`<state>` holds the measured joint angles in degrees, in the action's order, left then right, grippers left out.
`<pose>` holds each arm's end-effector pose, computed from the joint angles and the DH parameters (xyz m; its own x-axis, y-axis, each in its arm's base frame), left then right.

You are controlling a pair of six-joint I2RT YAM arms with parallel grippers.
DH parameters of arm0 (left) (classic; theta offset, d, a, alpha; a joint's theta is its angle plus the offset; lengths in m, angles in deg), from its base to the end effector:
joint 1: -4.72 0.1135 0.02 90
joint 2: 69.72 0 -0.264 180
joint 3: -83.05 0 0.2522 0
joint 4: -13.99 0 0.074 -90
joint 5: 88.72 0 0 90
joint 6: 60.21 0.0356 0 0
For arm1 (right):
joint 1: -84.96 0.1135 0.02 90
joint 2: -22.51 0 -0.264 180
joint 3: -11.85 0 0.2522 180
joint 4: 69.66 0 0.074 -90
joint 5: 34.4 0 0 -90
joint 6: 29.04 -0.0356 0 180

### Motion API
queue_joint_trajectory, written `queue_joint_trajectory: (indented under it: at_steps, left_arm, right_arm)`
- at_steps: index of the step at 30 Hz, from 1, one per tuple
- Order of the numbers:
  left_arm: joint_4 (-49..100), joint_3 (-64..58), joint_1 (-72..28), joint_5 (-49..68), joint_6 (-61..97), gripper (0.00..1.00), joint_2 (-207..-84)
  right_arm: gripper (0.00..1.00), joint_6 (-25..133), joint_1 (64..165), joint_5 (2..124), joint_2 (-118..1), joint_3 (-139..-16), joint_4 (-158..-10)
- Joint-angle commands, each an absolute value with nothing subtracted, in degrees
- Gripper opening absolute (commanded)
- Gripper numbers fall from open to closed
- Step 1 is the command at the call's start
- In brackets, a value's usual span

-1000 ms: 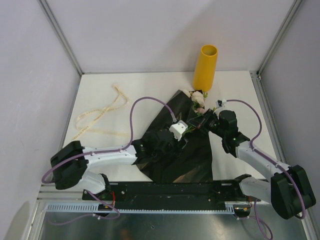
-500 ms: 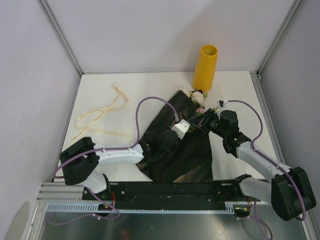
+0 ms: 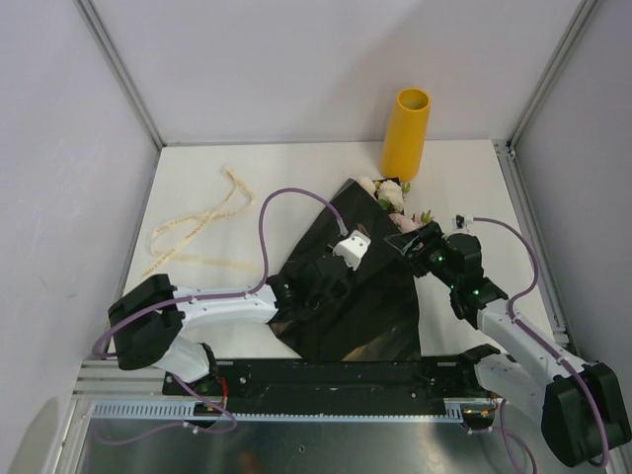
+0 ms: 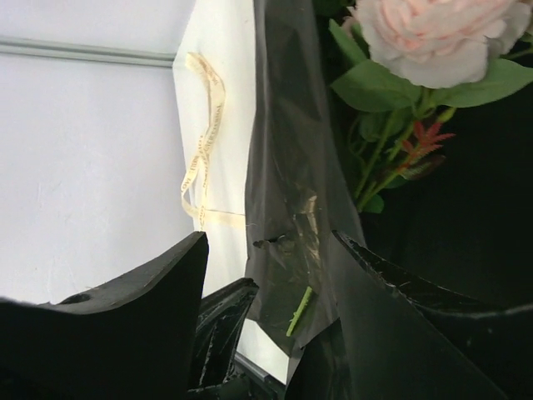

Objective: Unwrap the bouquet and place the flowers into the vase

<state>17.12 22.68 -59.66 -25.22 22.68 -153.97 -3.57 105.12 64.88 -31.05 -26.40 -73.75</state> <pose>0.1520 -0.2803 0.2260 -0.2735 0.3141 -0.9092 0.6059 0.7904 0.0908 0.1946 0.0775 0.2230 -0.5701 0.7399 -0.3573 0.0738 0.4792 0.8746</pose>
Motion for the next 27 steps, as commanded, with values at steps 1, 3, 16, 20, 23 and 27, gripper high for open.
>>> queue_joint_trajectory:
  at_steps: [1,3,16,20,23,27]
  left_arm:
    - [15.1,22.7,-60.1,-22.2,21.9,0.15,-152.6]
    - [15.0,22.0,-60.1,-20.3,22.1,0.3,-153.8]
    - [14.4,15.3,-64.1,-20.3,25.7,0.59,-165.1]
    - [14.4,13.7,-65.5,-23.6,26.4,0.6,-168.6]
    - [14.5,13.0,-65.8,-27.6,26.8,0.58,-170.2]
    - [14.5,13.3,-65.9,-31.6,27.3,0.46,-170.5]
  right_arm:
    - [0.65,-3.5,105.1,61.8,-29.6,-26.1,-74.3]
    - [0.68,-2.0,105.0,60.5,-28.5,-26.2,-76.4]
    - [0.88,2.8,103.7,52.8,-14.8,-26.1,-93.5]
    - [0.88,3.1,103.4,53.3,-14.2,-25.9,-94.2]
    - [0.87,2.5,103.3,54.3,-14.3,-25.1,-93.6]
    - [0.87,1.5,103.1,54.9,-14.3,-24.0,-91.9]
